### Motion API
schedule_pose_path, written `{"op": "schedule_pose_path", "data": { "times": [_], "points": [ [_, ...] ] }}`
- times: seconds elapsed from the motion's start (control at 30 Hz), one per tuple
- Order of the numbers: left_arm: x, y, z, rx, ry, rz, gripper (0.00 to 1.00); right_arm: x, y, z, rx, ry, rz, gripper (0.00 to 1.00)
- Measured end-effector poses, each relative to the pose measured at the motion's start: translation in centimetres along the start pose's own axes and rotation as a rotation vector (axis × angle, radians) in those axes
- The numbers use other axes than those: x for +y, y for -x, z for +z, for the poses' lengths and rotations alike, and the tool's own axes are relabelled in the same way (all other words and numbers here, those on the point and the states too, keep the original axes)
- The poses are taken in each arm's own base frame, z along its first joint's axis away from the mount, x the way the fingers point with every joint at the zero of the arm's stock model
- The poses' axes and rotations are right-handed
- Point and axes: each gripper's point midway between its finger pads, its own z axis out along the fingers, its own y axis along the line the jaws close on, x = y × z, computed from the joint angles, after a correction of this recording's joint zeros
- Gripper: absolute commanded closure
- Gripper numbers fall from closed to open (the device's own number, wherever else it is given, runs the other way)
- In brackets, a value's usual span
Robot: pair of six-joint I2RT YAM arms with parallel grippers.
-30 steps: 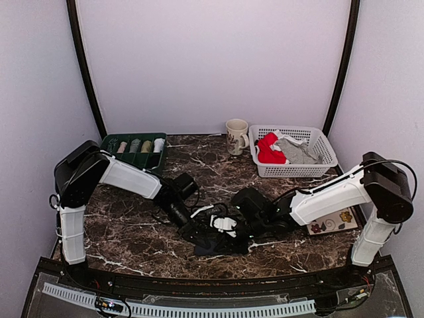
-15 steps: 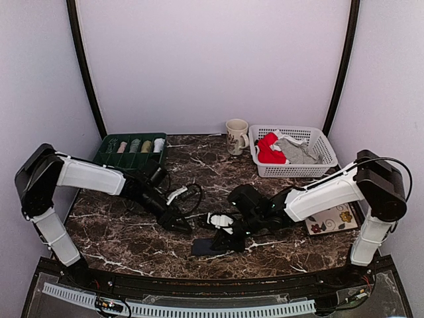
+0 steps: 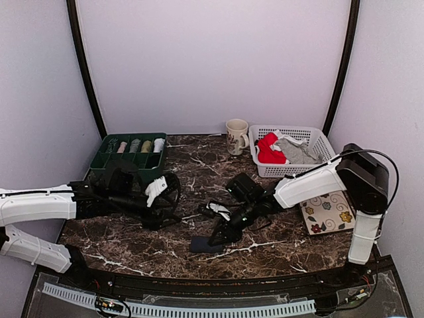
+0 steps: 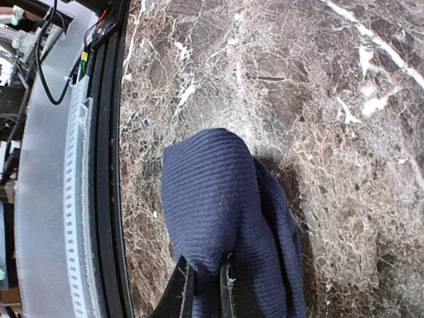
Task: Roll the underwear
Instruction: Pick up the underwear from the center of the board.
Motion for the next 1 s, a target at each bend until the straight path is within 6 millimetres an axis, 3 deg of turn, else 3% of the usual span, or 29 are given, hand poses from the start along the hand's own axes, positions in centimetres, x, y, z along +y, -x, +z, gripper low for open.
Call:
{"op": "schedule_pose_path", "data": {
  "times": [0.2, 0.43, 0.63, 1.0],
  "points": [
    [-5.0, -2.4, 2.0, 0.111, -0.036, 0.234, 0.38, -0.3, 0.1, -0.1, 0.005, 0.057, 0.075, 1.0],
    [-7.2, -5.4, 5.0, 0.232, -0.049, 0.433, 0.37, -0.6, 0.2, -0.1, 0.018, 0.117, 0.142, 1.0],
    [-8.0, -5.9, 8.0, 0.284, -0.052, 0.572, 0.37, -0.6, 0.2, -0.1, 0.026, 0.157, 0.175, 1.0],
    [-6.9, -6.5, 11.5, 0.337, 0.011, 0.667, 0.43, -0.8, 0.2, -0.1, 0.038, 0.178, 0.203, 1.0]
  ]
}}
